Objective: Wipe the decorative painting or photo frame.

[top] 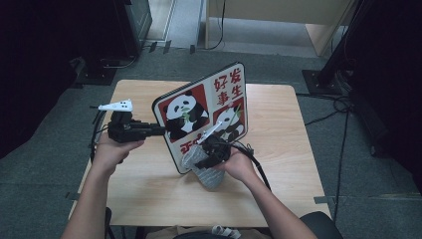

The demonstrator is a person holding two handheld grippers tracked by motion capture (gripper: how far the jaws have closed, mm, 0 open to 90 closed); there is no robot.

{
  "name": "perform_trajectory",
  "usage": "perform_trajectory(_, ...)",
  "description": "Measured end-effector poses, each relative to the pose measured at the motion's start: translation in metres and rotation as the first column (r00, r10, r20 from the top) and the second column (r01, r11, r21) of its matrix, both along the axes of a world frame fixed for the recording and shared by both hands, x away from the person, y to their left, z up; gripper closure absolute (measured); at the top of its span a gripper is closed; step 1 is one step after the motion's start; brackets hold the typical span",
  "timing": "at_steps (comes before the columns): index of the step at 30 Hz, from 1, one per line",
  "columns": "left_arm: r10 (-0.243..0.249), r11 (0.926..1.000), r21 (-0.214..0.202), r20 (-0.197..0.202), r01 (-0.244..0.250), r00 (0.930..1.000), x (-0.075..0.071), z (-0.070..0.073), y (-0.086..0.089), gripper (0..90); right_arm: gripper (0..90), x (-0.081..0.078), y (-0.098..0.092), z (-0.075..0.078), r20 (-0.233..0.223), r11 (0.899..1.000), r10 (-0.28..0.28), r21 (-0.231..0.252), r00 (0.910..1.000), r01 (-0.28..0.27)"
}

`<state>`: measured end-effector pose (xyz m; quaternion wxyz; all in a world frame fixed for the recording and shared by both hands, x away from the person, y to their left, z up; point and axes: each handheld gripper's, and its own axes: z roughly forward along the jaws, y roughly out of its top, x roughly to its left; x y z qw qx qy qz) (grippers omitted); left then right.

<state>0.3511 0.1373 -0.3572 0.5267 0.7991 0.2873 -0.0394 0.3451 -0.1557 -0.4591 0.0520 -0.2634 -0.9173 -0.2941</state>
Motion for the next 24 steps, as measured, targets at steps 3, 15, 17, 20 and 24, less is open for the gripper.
perform_trajectory(3, 0.002, 1.0000, 0.000, 0.000, -0.002, 1.0000, 0.000, 0.000, 0.000, 77.0, 62.5, 0.000, -0.001, -0.006, -0.016, 1.000, 0.004, 0.000, 0.9999, -0.004)
perform_trajectory(15, -0.004, 1.0000, 0.000, 0.002, 0.004, 1.0000, -0.001, 0.001, 0.000, 73.5, 65.2, -0.004, -0.004, 0.002, -0.018, 1.000, 0.011, 0.010, 0.9998, -0.011)
perform_trajectory(17, -0.002, 1.0000, 0.006, 0.005, 0.002, 1.0000, -0.001, 0.002, 0.000, 72.9, 65.5, -0.005, -0.004, 0.008, -0.015, 1.000, 0.010, 0.012, 0.9998, -0.009)
perform_trajectory(20, -0.002, 0.9999, 0.010, 0.007, 0.002, 1.0000, -0.002, 0.002, 0.002, 72.5, 65.5, -0.006, -0.005, 0.020, -0.007, 1.000, 0.002, 0.031, 1.0000, -0.002)
perform_trajectory(24, -0.003, 1.0000, 0.008, 0.012, 0.003, 0.9999, -0.002, 0.004, 0.006, 72.5, 65.4, -0.006, -0.005, 0.042, 0.009, 0.998, -0.016, 0.054, 0.9998, 0.015)
